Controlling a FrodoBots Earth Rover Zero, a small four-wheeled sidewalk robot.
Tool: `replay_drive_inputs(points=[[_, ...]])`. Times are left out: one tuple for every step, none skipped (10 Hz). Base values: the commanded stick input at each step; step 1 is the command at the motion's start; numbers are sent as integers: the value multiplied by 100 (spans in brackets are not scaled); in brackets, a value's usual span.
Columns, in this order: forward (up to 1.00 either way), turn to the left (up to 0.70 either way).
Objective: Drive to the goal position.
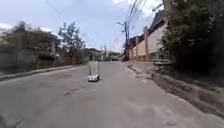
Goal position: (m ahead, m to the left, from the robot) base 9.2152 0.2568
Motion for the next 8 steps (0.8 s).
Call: replay_drive_inputs(points=[[100, 0], [100, 0], [100, -1], [100, -8], [100, -39], [100, -33], [100, -5], [100, 0]])
